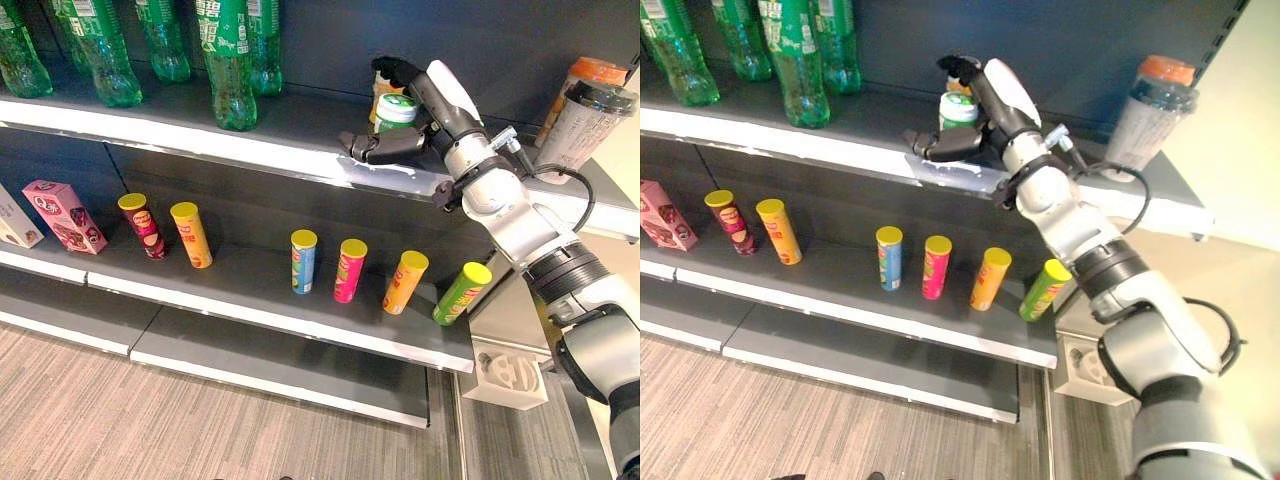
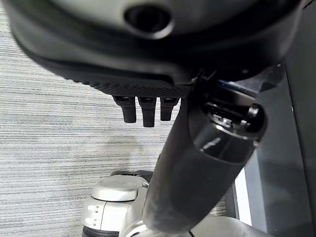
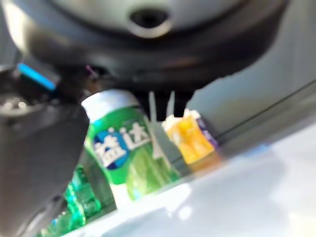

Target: Put the goods on the table back onto the shelves and tidy them up.

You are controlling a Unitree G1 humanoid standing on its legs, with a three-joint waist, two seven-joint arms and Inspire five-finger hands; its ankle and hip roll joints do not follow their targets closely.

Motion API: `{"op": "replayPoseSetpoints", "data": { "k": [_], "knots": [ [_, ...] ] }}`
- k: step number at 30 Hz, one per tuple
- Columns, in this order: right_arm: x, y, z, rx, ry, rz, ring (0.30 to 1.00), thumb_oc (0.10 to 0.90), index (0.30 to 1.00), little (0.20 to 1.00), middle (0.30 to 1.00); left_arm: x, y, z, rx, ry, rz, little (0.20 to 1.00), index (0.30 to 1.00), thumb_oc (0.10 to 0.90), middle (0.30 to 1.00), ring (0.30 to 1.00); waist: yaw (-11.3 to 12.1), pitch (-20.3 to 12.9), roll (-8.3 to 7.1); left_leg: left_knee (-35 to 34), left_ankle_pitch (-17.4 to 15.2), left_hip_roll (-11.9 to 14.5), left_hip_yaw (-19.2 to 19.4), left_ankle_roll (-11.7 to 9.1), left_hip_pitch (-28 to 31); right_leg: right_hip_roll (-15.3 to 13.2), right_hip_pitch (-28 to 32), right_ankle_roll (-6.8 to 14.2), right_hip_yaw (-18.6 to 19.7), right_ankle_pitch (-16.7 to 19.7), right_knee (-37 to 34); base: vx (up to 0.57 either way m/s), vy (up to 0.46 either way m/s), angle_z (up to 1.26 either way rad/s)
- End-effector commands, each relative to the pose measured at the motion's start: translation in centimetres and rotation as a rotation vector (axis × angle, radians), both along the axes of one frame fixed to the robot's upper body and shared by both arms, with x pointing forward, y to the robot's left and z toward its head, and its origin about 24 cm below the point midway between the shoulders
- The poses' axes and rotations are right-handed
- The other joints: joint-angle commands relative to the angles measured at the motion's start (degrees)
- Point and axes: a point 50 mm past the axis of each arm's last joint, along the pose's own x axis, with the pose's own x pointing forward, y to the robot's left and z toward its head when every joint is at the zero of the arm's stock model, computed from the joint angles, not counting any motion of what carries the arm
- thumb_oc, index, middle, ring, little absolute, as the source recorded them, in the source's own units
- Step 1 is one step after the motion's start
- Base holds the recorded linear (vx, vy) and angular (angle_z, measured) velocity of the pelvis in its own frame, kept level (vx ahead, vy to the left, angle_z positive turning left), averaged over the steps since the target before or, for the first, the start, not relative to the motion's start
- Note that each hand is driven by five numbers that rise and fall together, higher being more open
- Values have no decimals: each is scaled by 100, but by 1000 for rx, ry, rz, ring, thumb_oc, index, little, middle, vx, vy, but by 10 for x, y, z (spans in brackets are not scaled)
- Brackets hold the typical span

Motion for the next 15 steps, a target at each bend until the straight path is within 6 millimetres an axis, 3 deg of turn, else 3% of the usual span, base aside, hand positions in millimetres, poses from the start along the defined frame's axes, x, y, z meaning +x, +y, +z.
{"op": "replayPoseSetpoints", "data": {
  "k": [1, 4, 8, 11, 15],
  "knots": [
    [-15, 10, 57, 75, -215, 64, 900, 800, 900, 900, 900, 11, 4, 1, 27, -4, -53, 900, 900, 800, 900, 900, 64, -196, -128, 16, -628, 157, 295, -102, 32, -327, 339, 454, -197, -469, 75, 0, 0, 0],
    [-24, 2, 68, 138, -277, 74, 900, 800, 900, 900, 900, 11, 4, 1, 30, -3, -52, 900, 900, 800, 900, 900, 43, -193, -113, 16, -635, 150, 295, -97, 37, -327, 339, 456, -196, -473, 75, 0, 0, 0],
    [-57, -20, 96, 315, -464, 128, 900, 800, 900, 900, 900, 12, 4, 1, 36, -6, -41, 900, 900, 800, 900, 900, -13, -200, -79, 16, -661, 147, 295, -87, 45, -333, 339, 463, -196, -480, 75, 0, 0, 0],
    [-67, -28, 101, 374, -514, 147, 900, 800, 900, 900, 900, 12, 4, 1, 37, -9, -39, 900, 900, 800, 900, 900, -23, -206, -69, 16, -672, 151, 297, -83, 47, -333, 339, 462, -196, -490, 75, 0, 0, 0],
    [-99, -49, 117, 447, -693, 148, 900, 800, 900, 900, 900, 11, 5, 1, 40, -5, -27, 900, 900, 800, 900, 900, -52, -241, -66, 16, -712, 163, 312, -81, 78, -330, 348, 473, -206, -514, 75, 16, 1, 1]
  ]
}}
